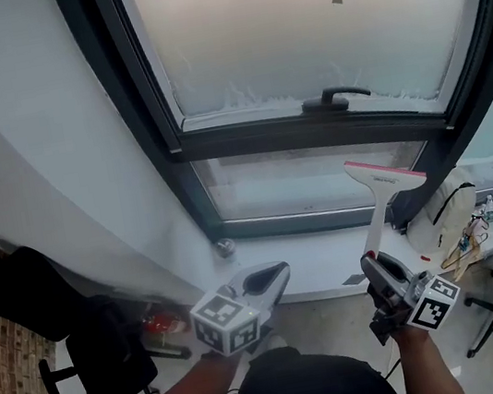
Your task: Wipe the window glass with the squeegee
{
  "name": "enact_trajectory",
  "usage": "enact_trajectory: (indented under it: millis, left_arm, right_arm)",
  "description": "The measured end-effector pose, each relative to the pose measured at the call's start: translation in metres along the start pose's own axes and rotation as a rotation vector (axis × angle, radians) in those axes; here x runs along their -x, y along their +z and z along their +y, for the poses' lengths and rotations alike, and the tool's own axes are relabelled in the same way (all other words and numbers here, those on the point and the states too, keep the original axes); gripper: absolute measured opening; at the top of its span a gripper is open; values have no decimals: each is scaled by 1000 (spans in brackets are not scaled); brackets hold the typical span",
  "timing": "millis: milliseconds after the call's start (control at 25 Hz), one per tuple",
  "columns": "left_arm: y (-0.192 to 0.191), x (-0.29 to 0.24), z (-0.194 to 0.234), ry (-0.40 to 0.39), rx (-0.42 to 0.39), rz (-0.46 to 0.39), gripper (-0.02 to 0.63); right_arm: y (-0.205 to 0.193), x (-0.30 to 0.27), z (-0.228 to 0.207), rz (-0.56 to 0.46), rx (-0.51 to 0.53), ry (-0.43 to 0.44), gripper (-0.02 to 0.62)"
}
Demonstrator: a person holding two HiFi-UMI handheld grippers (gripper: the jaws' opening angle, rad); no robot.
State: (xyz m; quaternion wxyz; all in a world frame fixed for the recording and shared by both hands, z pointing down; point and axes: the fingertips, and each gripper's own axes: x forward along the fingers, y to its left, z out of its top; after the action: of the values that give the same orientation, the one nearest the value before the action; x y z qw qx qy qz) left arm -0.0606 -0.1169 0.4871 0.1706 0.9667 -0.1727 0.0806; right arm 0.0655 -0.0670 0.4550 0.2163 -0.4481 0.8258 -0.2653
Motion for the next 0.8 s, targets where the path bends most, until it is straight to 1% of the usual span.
enact_trajectory:
  millis: [160, 320, 480, 520, 640, 800]
  left_arm:
    - [-2, -5, -34, 41, 9, -17, 0]
    - [-19, -10, -72, 75, 34, -16, 0]
    - [-38, -14, -106, 96, 140, -22, 0]
    - [-44, -14, -114, 105, 155, -18, 0]
    - [-63, -13, -135, 134, 149, 5, 0]
    - [-78, -8, -152, 176, 137, 23, 0]
  right_arm:
    - [0, 26, 7, 33, -6, 40, 87]
    - [-2, 61, 14, 58, -7, 71, 87]
    - [-9, 96, 12, 85, -39, 92, 87]
    - [-12, 104, 12, 94, -50, 98, 87]
    - [-25, 124, 9, 117, -82, 116, 87]
    - [-42, 142, 3, 150, -122, 127, 87]
